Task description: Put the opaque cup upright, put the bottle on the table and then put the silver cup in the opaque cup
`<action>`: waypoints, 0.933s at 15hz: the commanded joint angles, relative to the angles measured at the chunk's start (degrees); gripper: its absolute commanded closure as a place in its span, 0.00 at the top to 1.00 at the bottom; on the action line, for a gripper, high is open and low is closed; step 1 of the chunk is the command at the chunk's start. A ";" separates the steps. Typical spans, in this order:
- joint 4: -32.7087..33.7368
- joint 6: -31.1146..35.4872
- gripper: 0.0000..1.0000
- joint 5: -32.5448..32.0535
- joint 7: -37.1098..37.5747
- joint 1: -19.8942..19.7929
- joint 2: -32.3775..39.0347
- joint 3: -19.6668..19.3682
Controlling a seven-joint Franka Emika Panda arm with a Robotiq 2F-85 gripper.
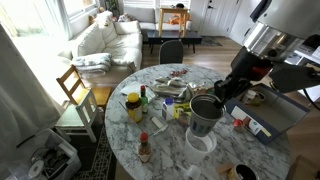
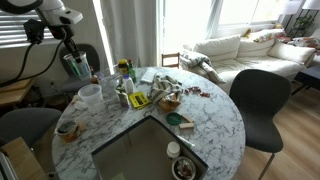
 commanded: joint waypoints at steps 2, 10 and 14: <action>-4.53 2.56 0.01 -0.62 0.36 -3.58 0.37 1.61; -5.58 12.65 0.31 0.14 -0.08 -4.79 9.54 1.42; -5.07 15.81 0.50 -1.10 0.25 -4.89 11.66 1.34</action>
